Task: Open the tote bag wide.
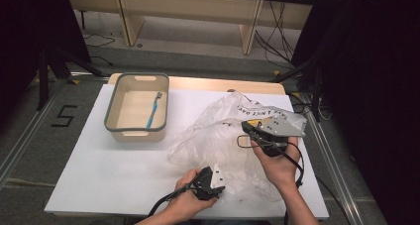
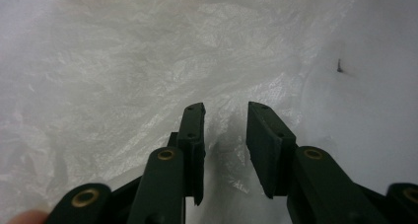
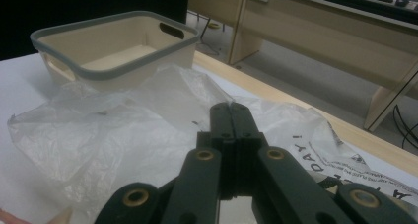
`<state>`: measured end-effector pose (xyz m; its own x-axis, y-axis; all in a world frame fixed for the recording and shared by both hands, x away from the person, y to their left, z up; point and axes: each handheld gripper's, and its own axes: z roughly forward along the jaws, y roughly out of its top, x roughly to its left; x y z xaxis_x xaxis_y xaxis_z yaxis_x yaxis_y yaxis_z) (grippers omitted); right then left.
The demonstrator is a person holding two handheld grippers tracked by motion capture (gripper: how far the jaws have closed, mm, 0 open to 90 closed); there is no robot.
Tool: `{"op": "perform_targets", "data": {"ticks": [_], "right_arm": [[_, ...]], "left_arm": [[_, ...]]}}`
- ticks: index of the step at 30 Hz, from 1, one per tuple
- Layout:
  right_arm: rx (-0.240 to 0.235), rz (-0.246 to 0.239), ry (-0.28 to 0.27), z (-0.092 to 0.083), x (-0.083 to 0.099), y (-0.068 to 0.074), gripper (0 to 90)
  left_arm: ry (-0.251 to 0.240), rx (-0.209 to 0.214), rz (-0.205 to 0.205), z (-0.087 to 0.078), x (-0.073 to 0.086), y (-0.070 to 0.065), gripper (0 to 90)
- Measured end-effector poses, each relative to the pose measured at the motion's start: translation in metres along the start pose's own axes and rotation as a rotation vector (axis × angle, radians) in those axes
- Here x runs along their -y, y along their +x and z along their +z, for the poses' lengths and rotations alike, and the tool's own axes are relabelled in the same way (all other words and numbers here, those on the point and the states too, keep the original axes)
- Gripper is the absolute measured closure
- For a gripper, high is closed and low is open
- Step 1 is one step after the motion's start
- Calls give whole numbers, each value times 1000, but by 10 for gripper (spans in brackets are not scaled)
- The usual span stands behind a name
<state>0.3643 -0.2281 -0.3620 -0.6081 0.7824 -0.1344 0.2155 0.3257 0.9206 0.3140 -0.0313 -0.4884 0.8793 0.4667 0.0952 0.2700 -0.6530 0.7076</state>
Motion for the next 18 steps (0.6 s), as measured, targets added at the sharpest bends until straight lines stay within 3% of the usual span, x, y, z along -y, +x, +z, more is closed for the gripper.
{"op": "perform_targets", "data": {"ticks": [11, 18], "right_arm": [[-1, 19, -6, -1, 3, -2, 900], [-4, 25, -3, 0, 5, -3, 900]], "left_arm": [[3, -5, 13, -2, 0, 0, 656], [-66, -42, 15, -21, -2, -1, 462]]}}
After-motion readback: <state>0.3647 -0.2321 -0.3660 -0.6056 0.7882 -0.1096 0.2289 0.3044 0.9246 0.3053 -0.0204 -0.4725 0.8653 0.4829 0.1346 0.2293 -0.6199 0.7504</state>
